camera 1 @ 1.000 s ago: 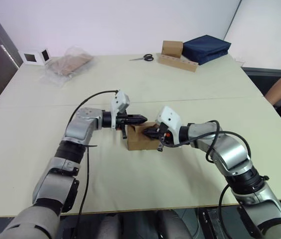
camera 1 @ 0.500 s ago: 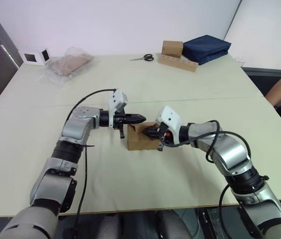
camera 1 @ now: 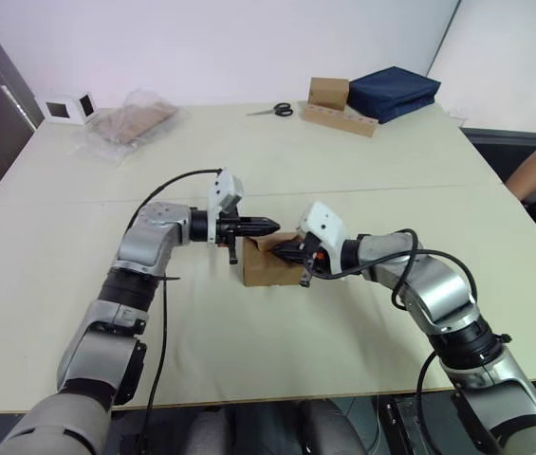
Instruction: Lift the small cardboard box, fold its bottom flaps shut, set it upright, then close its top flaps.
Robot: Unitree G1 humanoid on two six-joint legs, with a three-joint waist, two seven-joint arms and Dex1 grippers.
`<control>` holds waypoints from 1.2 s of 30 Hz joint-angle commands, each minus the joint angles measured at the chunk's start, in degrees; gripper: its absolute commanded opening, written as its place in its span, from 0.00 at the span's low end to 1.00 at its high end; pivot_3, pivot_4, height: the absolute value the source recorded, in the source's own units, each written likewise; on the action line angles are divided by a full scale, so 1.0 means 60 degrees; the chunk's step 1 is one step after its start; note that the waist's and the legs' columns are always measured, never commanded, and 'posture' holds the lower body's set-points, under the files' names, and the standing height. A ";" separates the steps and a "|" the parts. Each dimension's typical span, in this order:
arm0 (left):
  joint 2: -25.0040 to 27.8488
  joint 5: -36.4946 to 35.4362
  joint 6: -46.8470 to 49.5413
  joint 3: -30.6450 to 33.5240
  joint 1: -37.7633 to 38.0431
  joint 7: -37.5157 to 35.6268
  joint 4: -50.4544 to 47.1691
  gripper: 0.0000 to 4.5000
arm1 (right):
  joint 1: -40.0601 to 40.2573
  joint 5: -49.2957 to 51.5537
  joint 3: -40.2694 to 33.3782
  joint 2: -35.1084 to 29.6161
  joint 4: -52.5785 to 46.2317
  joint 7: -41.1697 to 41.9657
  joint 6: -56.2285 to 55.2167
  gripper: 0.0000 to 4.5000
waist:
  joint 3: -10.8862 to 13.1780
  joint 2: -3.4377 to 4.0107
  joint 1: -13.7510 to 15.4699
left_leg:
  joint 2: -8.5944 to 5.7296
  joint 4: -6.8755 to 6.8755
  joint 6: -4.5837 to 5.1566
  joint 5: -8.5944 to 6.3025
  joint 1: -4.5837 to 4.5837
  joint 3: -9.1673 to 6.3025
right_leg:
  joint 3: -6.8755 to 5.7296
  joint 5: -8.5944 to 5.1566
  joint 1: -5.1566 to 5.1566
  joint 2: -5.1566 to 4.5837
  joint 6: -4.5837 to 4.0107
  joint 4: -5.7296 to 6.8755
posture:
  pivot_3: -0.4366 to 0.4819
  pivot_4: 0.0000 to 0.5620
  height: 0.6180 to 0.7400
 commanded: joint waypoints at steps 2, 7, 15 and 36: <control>0.0131 0.0055 -0.0170 -0.0024 0.0118 -0.0098 -0.0319 0.01 | -0.0107 0.0084 -0.0252 -0.0103 -0.0343 0.0041 0.0148 0.00 | 0.0000 0.0000 -0.0001 | 0.0000 0.0000 0.0000 0.0000 0.0000 0.0001 | 0.0000 0.0000 0.0000 0.0000 0.0000 0.0000 | 0.48 0.27 1.00; 0.0229 0.0251 -0.0368 -0.0119 0.0226 -0.0130 -0.0180 0.01 | -0.0159 0.0159 -0.0394 -0.0120 -0.0446 0.0028 0.0235 0.00 | 0.0000 0.0000 0.0003 | 0.0000 0.0000 0.0000 0.0000 0.0000 0.0001 | 0.0000 0.0000 0.0000 0.0000 0.0000 0.0000 | 0.48 0.27 1.00; 0.0297 0.0322 -0.0311 -0.0225 0.0725 -0.0095 -0.0735 0.01 | -0.0174 0.1237 -0.1783 -0.0058 -0.0977 -0.0078 0.0937 0.00 | 0.0000 0.0000 0.0012 | 0.0000 0.0000 0.0000 0.0000 0.0000 0.0000 | 0.0000 0.0000 0.0000 -0.0001 0.0000 0.0000 | 0.48 0.27 1.00; 0.0632 0.0331 0.0463 -0.0151 0.1825 0.0865 -0.1976 0.01 | 0.0390 0.0234 -0.0445 -0.0116 0.0351 -0.0094 0.0101 0.00 | -0.0003 0.0001 -0.0001 | 0.0001 0.0000 0.0001 -0.0001 0.0004 -0.0001 | 0.0001 0.0000 0.0003 0.0001 0.0000 0.0001 | 0.48 0.27 1.00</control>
